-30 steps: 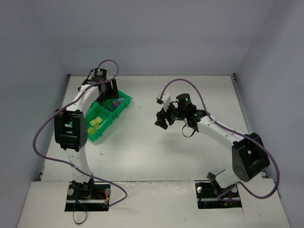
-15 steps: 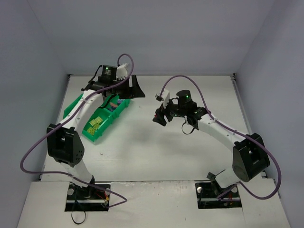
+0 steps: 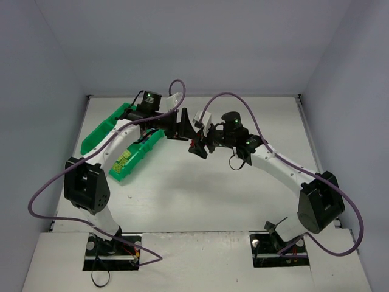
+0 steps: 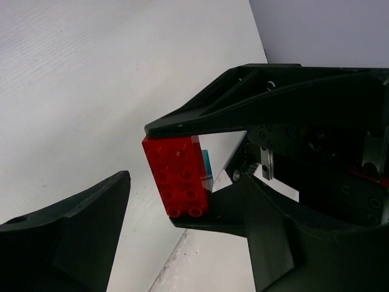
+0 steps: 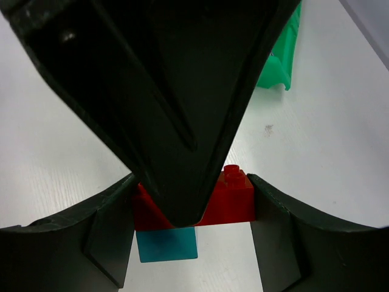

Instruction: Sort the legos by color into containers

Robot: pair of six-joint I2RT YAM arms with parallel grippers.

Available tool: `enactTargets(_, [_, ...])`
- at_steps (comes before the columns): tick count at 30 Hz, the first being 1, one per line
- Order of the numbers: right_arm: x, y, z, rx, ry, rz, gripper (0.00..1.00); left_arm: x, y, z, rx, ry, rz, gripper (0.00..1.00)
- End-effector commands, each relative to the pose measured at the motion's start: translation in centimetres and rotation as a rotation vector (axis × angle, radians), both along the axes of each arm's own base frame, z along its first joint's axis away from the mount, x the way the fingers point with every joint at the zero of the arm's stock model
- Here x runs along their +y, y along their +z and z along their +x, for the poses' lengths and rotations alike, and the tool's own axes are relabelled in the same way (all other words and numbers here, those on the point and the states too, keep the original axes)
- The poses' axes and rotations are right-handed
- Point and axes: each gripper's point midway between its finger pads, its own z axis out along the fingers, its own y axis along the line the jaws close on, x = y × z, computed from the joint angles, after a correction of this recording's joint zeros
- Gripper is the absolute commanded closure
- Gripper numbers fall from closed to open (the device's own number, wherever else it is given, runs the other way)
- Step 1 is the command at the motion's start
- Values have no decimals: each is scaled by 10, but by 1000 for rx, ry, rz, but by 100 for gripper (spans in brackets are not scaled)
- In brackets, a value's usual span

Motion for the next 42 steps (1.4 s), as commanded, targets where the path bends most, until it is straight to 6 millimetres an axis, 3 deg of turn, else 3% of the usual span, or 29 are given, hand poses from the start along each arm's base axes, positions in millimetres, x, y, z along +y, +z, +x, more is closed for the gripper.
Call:
enactTargets(1, [15, 46, 11, -135, 42, 85, 89, -10, 17, -9, -34, -61, -53, 34])
enactTargets(13, [18, 52, 9, -142, 60, 98, 89, -24, 9, -10, -8, -83, -66, 44])
enactTargets(22, [15, 38, 5, -121, 57, 79, 89, -27, 13, -4, -6, -61, -88, 64])
enactTargets(26, [12, 31, 2, -111, 52, 68, 88, -27, 13, -2, -18, -53, -89, 78])
enactTargets(29, [9, 26, 1, -100, 39, 61, 80, -27, 15, -3, -30, -56, -90, 81])
enactTargets(32, [6, 23, 2, -86, 17, 57, 64, -26, 14, -3, -45, -60, -89, 84])
enactTargets(33, [5, 22, 2, -81, 9, 56, 51, -26, 14, -4, -49, -63, -88, 84])
enactTargets(39, [-1, 16, 5, -40, -45, 40, 17, -22, 10, -4, -78, -72, -79, 84])
enactTargets(42, [-4, 15, 3, -36, -49, 30, 9, -21, 7, -1, -79, -73, -77, 84])
